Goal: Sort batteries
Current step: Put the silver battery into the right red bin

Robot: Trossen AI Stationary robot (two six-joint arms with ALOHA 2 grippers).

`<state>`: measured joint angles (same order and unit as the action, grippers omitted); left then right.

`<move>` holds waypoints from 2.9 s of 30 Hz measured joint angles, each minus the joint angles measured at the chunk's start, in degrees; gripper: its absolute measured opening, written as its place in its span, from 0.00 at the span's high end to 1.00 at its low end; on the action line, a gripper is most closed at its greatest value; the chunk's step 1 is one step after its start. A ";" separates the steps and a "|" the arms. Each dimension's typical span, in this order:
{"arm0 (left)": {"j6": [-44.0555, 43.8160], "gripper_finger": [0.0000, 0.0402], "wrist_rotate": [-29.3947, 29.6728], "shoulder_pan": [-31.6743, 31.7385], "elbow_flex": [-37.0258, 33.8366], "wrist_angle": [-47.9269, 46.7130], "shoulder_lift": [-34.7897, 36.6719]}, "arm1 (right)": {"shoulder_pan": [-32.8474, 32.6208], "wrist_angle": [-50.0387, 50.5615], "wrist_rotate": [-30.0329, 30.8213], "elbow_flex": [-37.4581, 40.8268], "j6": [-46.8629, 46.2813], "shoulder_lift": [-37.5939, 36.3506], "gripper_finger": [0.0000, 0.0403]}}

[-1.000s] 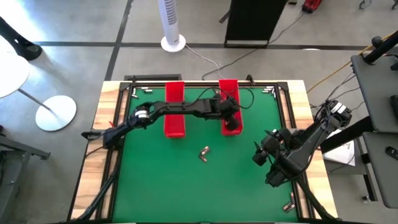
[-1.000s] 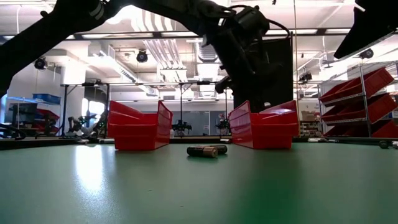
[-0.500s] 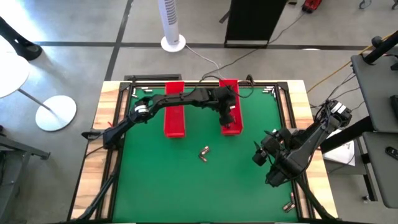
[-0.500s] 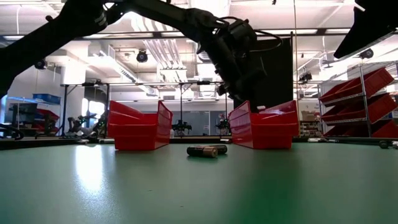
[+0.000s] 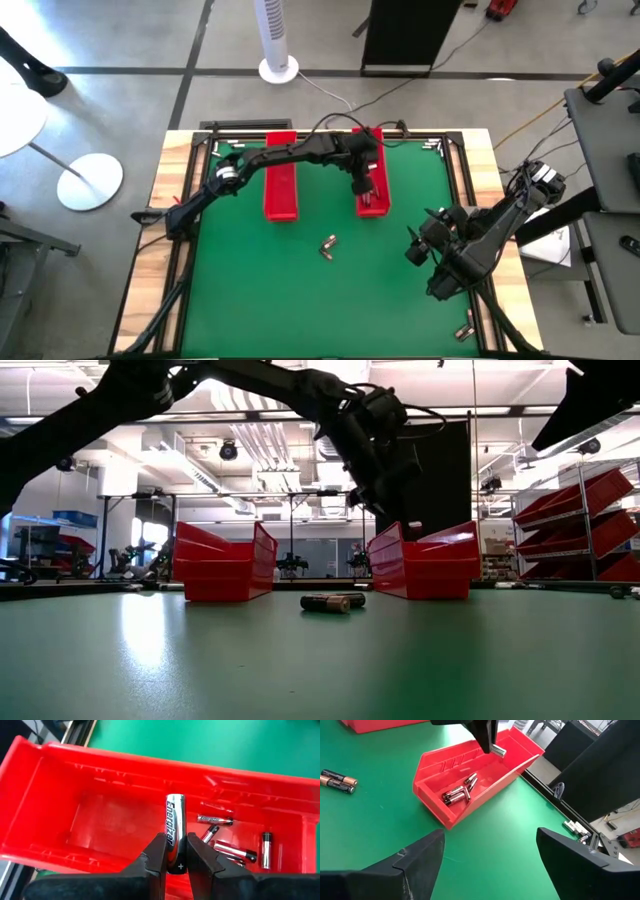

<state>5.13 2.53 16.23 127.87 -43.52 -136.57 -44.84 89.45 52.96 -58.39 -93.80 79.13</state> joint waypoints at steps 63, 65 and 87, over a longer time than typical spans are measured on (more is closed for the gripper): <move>3.37 0.82 -0.16 -0.81 7.02 -1.91 -9.42 | 0.26 -0.24 1.11 0.00 0.98 0.02 0.27; 3.36 0.82 -0.16 -0.83 7.02 -1.91 -9.42 | 0.26 -0.24 1.08 0.02 1.01 0.02 0.26; -0.17 0.82 -0.16 -2.01 7.10 5.21 -3.04 | 0.24 -0.39 0.97 0.02 1.29 0.02 0.27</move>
<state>4.96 2.37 14.22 134.98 -38.31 -139.61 -44.60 89.06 53.93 -58.37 -92.51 79.15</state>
